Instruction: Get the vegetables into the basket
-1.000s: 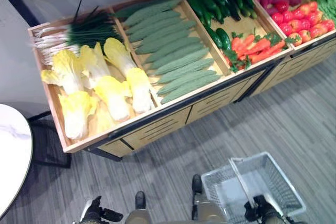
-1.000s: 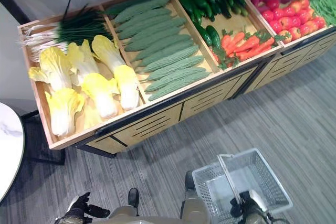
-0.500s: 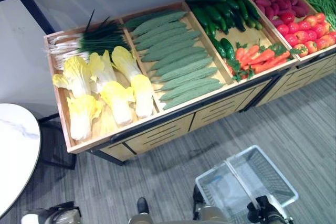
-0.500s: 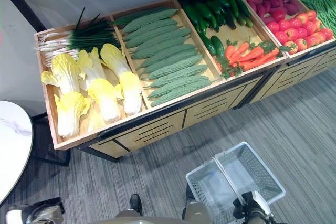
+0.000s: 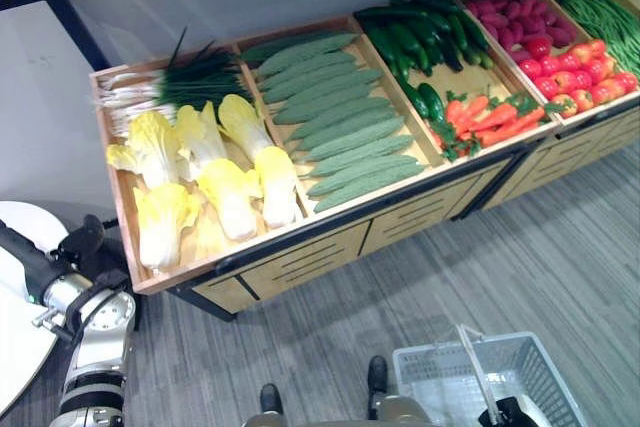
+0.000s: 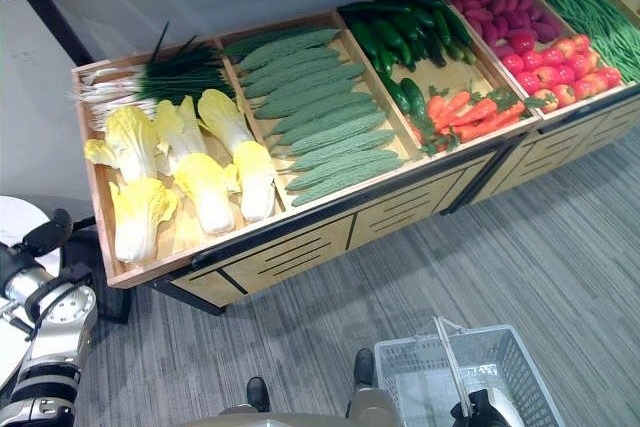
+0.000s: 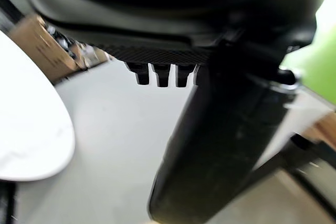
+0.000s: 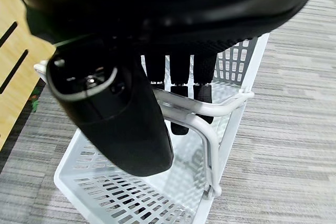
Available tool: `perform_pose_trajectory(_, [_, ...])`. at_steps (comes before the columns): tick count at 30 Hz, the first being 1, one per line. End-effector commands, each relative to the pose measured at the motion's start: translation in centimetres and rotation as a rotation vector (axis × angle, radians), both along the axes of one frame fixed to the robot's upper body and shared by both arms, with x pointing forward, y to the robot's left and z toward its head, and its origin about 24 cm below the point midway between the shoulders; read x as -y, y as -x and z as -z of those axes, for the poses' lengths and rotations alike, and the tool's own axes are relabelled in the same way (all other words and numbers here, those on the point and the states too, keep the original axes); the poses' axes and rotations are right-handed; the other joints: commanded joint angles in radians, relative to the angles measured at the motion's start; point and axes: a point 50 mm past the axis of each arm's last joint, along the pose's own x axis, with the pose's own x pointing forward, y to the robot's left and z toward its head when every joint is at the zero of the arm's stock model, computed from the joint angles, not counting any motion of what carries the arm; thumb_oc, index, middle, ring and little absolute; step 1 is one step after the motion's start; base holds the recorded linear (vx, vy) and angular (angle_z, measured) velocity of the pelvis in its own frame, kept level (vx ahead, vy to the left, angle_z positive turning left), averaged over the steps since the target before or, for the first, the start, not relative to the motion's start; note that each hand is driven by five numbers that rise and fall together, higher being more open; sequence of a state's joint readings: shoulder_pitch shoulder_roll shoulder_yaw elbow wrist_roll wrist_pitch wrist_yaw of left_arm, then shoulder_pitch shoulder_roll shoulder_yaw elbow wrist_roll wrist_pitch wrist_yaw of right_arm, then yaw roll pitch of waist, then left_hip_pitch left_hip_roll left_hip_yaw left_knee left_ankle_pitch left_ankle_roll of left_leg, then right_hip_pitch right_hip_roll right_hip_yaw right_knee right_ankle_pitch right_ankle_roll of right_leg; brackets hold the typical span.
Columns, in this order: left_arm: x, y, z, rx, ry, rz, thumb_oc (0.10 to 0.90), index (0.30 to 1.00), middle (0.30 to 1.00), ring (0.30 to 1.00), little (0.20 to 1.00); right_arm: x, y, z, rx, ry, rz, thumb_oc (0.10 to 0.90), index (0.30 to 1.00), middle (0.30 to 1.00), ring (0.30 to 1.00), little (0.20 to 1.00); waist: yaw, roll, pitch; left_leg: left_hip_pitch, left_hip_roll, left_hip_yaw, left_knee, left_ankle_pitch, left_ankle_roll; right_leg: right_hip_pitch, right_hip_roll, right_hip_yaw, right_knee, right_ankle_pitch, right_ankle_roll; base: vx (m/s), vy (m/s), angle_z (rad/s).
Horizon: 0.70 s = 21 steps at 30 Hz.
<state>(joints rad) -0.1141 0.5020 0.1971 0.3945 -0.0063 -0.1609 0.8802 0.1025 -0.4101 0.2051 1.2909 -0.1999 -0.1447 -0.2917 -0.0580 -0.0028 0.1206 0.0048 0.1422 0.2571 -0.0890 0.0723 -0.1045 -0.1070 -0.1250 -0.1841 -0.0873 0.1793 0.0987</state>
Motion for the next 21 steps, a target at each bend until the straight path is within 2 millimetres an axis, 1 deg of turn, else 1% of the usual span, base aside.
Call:
perform_pose_trajectory(1, [0.3,-2.5,-4.6,0.156,-0.119,0.139,0.9,1.0,1.0,1.0,1.0,0.8,-2.4,-0.8,0.057,0.044,-0.064,0.4,0.3,0.3,0.3,0.3,-0.006,-0.052,0.015,0.014,0.012,-0.042,0.002,-0.013,-0.044,0.031,-0.082,0.015,0.002,-0.025,0.106,0.0,0.0,0.0])
perform_pose_trajectory(2, [2.2,-3.7,-5.2,0.239,-0.035,0.271,0.9,1.0,1.0,1.0,1.0,0.7,-3.2,-1.0,0.072,0.039,-0.094,0.4,0.3,0.3,0.3,0.3,-0.015,-0.05,0.018,0.014,0.013,-0.038,0.002,-0.012,-0.044,0.029,-0.082,0.019,0.001,-0.022,0.106,-0.02,0.017,-0.04])
perform_pose_trajectory(3, [2.7,-3.9,-5.3,0.259,-0.023,0.292,0.9,1.0,1.0,1.0,1.0,0.7,-3.5,-1.0,0.076,0.038,-0.103,0.4,0.3,0.3,0.3,0.3,-0.016,-0.05,0.019,0.014,0.013,-0.036,0.002,-0.013,-0.044,0.028,-0.082,0.021,0.0,-0.022,0.106,0.0,0.0,0.0])
perform_pose_trajectory(4, [2.7,-3.9,-5.3,0.259,-0.022,0.293,0.9,1.0,1.0,1.0,1.0,0.7,-3.5,-1.0,0.076,0.038,-0.102,0.4,0.3,0.3,0.3,0.3,-0.016,-0.05,0.02,0.014,0.013,-0.036,0.002,-0.013,-0.044,0.028,-0.081,0.022,0.001,-0.022,0.106,-0.01,0.002,-0.05])
perform_pose_trajectory(5, [3.9,-4.4,-5.4,0.288,0.015,0.359,0.9,1.0,1.0,1.0,1.0,0.5,-3.7,-1.0,0.078,0.035,-0.12,0.4,0.3,0.3,0.3,0.3,-0.02,-0.05,0.02,0.015,0.014,-0.034,0.002,-0.013,-0.044,0.026,-0.081,0.026,0.0,-0.021,0.105,-0.01,-0.002,-0.11])
perform_pose_trajectory(6, [4.7,-4.7,-4.9,0.308,0.083,0.406,0.9,1.0,1.0,1.0,1.0,0.6,-4.0,-1.1,0.076,0.036,-0.127,0.4,0.3,0.3,0.3,0.3,-0.022,-0.05,0.022,0.016,0.015,-0.033,0.002,-0.012,-0.044,0.024,-0.08,0.029,0.0,-0.021,0.104,-0.01,-0.006,-0.13])
perform_pose_trajectory(7, [5.2,-4.9,-4.8,0.319,0.114,0.436,0.9,1.0,1.0,1.0,1.0,0.5,-4.1,-1.1,0.072,0.032,-0.133,0.4,0.3,0.3,0.3,0.3,-0.023,-0.05,0.022,0.017,0.016,-0.032,0.002,-0.013,-0.044,0.024,-0.079,0.03,0.0,-0.022,0.103,0.0,-0.007,-0.11])
perform_pose_trajectory(8, [5.2,-4.8,-4.7,0.319,0.116,0.436,0.9,1.0,1.0,1.0,1.0,0.5,-4.1,-1.1,0.072,0.032,-0.133,0.4,0.3,0.3,0.3,0.3,-0.023,-0.05,0.022,0.017,0.016,-0.031,0.002,-0.013,-0.044,0.024,-0.079,0.03,0.0,-0.022,0.103,0.01,-0.012,-0.07])
perform_pose_trajectory(9, [6.5,-5.2,-4.4,0.334,0.164,0.503,0.9,1.0,1.0,1.0,1.0,0.3,-4.2,-1.0,0.068,0.026,-0.151,0.4,0.3,0.3,0.3,0.3,-0.027,-0.051,0.022,0.018,0.017,-0.031,0.002,-0.012,-0.043,0.024,-0.077,0.033,0.0,-0.023,0.101,0.01,-0.008,-0.08])
perform_pose_trajectory(10, [6.6,-5.2,-4.4,0.334,0.164,0.503,0.9,1.0,1.0,1.0,1.0,0.3,-4.2,-1.0,0.068,0.027,-0.151,0.4,0.3,0.3,0.3,0.3,-0.027,-0.05,0.022,0.018,0.018,-0.03,0.002,-0.012,-0.043,0.024,-0.077,0.034,0.0,-0.023,0.101,0.02,-0.018,-0.07])
perform_pose_trajectory(12, [7.9,-5.3,-4.1,0.319,0.183,0.582,0.9,1.0,1.0,1.0,1.0,0.2,-4.3,-1.0,0.072,0.017,-0.146,0.4,0.3,0.3,0.3,0.3,-0.03,-0.05,0.023,0.019,0.02,-0.03,0.002,-0.011,-0.044,0.023,-0.074,0.037,0.0,-0.025,0.1,0.01,-0.01,-0.03])
perform_pose_trajectory(13, [7.9,-5.3,-4.1,0.318,0.184,0.583,0.9,1.0,1.0,1.0,1.0,0.2,-4.2,-1.0,0.071,0.017,-0.145,0.4,0.3,0.3,0.3,0.3,-0.03,-0.05,0.022,0.019,0.02,-0.03,0.002,-0.011,-0.044,0.023,-0.074,0.037,0.0,-0.025,0.1,0.0,0.0,0.0])
perform_pose_trajectory(15, [8.7,-5.2,-3.3,0.279,0.2,0.639,0.9,1.0,1.0,1.0,1.0,0.1,-4.2,-0.9,0.072,0.009,-0.129,0.4,0.3,0.3,0.3,0.3,-0.03,-0.049,0.021,0.021,0.023,-0.03,0.002,-0.01,-0.044,0.023,-0.071,0.039,0.0,-0.026,0.097,0.0,0.0,0.0])
perform_pose_trajectory(19, [9.0,-5.0,-2.6,0.252,0.22,0.649,0.9,1.0,1.0,1.0,1.0,0.0,-4.1,-0.8,0.07,0.003,-0.126,0.4,0.3,0.3,0.3,0.3,-0.029,-0.05,0.018,0.025,0.026,-0.028,0.002,-0.01,-0.043,0.027,-0.067,0.044,0.0,-0.028,0.095,0.01,-0.008,0.0])
perform_pose_trajectory(20, [8.9,-4.7,-1.6,0.209,0.224,0.622,0.9,1.0,1.0,1.0,1.0,0.0,-3.7,-0.7,0.058,0.006,-0.113,0.4,0.3,0.3,0.3,0.3,-0.025,-0.05,0.016,0.029,0.027,-0.029,0.002,-0.01,-0.043,0.03,-0.063,0.043,0.0,-0.031,0.093,0.0,0.0,0.0])
perform_pose_trajectory(21, [8.7,-4.4,-1.1,0.188,0.225,0.597,0.9,1.0,1.0,1.0,1.0,0.0,-3.5,-0.6,0.053,0.005,-0.108,0.4,0.3,0.3,0.3,0.3,-0.024,-0.05,0.014,0.029,0.028,-0.028,0.002,-0.009,-0.044,0.031,-0.061,0.041,0.0,-0.032,0.092,0.02,-0.033,-0.01])
